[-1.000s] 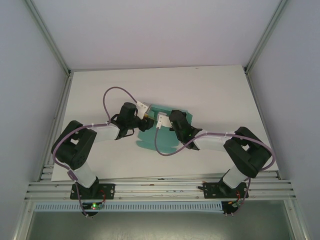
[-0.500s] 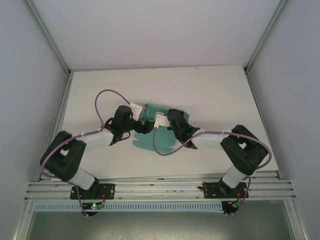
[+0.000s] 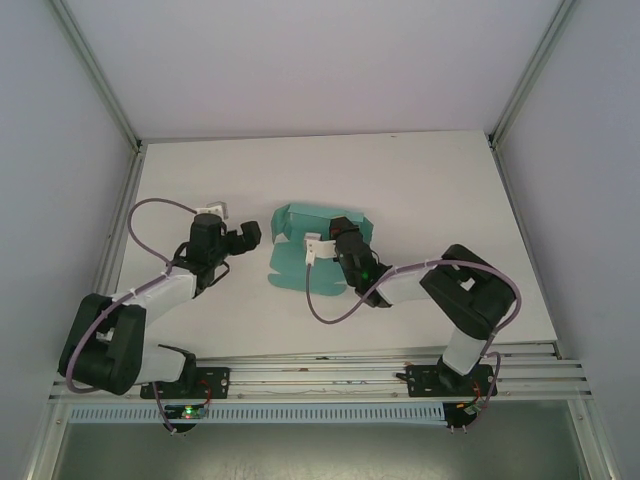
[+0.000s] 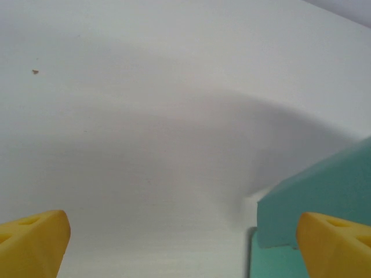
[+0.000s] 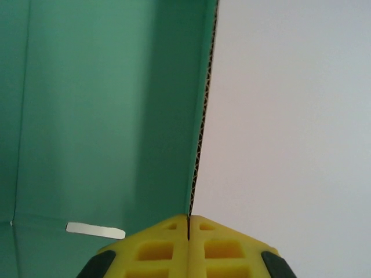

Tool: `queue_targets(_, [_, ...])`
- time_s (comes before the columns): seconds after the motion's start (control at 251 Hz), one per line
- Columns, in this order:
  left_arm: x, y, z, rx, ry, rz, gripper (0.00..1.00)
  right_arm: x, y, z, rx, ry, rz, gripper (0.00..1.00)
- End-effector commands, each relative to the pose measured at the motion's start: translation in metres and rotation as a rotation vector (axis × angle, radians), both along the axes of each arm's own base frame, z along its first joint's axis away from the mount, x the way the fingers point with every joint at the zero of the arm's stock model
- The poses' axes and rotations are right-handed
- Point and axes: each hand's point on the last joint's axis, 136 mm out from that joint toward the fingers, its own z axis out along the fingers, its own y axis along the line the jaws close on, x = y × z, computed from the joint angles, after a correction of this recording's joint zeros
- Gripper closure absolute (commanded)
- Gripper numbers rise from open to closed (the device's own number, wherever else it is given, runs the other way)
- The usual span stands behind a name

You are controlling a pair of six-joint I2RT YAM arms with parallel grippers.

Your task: Assemble paper box

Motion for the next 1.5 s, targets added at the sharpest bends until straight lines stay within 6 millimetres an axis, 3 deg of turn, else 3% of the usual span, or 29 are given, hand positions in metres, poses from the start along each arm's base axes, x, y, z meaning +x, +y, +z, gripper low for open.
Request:
queue_targets(0.0, [0.02, -0.009, 0.002, 0.013, -0.026, -0.057, 0.0, -0.002, 0.004, 0.002, -0.07, -0.101, 0.016, 1.0])
queue_targets(0.128, [0.03, -0.044, -0.012, -0.026, -0.065, -0.257, 0.0, -0.004, 0.008, -0.007, -0.105, -0.096, 0.032, 1.0])
queue_targets(0.243, [0.026, -0.076, -0.011, -0.068, -0.119, -0.425, 0.06, -0.003, 0.008, -0.004, -0.087, -0.085, 0.022, 1.0])
queue_targets(0.483, [0.017, -0.106, -0.023, 0.051, -0.123, -0.552, 0.2, 0.004, 0.003, -0.005, -0.077, -0.058, -0.033, 1.0])
queue_targets(0.626, [0.032, -0.107, -0.029, 0.098, -0.103, -0.511, 0.28, 0.003, 0.009, -0.01, -0.074, -0.039, -0.002, 1.0])
queue_targets(0.766, [0.045, -0.115, -0.028, 0.079, -0.113, -0.52, 0.29, -0.001, 0.014, -0.015, -0.077, -0.011, 0.031, 1.0])
queue_targets(0.89, [0.058, -0.117, -0.03, 0.084, -0.106, -0.508, 0.42, -0.006, 0.017, -0.017, -0.056, 0.038, 0.053, 1.0])
queue_targets(1.029, [0.068, -0.115, -0.033, 0.097, -0.087, -0.47, 0.71, -0.007, 0.017, -0.017, -0.036, 0.067, 0.053, 1.0])
queue_targets(1.129, [0.076, -0.105, -0.044, 0.198, -0.047, -0.372, 0.73, -0.007, 0.016, -0.015, -0.015, 0.069, 0.043, 1.0])
queue_targets(1.241, [0.079, -0.095, -0.061, 0.354, 0.01, -0.253, 0.84, -0.007, 0.015, -0.017, 0.021, 0.097, 0.024, 1.0])
queue_targets(1.321, [0.078, -0.094, -0.072, 0.343, 0.044, -0.207, 0.91, -0.009, 0.013, -0.022, 0.031, 0.12, 0.013, 1.0])
queue_targets(1.369, [0.079, -0.088, -0.077, 0.34, 0.063, -0.151, 1.0, -0.009, 0.011, -0.024, 0.032, 0.125, 0.003, 1.0])
queue_targets(1.496, [0.077, -0.074, -0.085, 0.349, 0.072, -0.016, 1.0, -0.007, 0.005, -0.031, 0.041, 0.139, -0.035, 1.0])
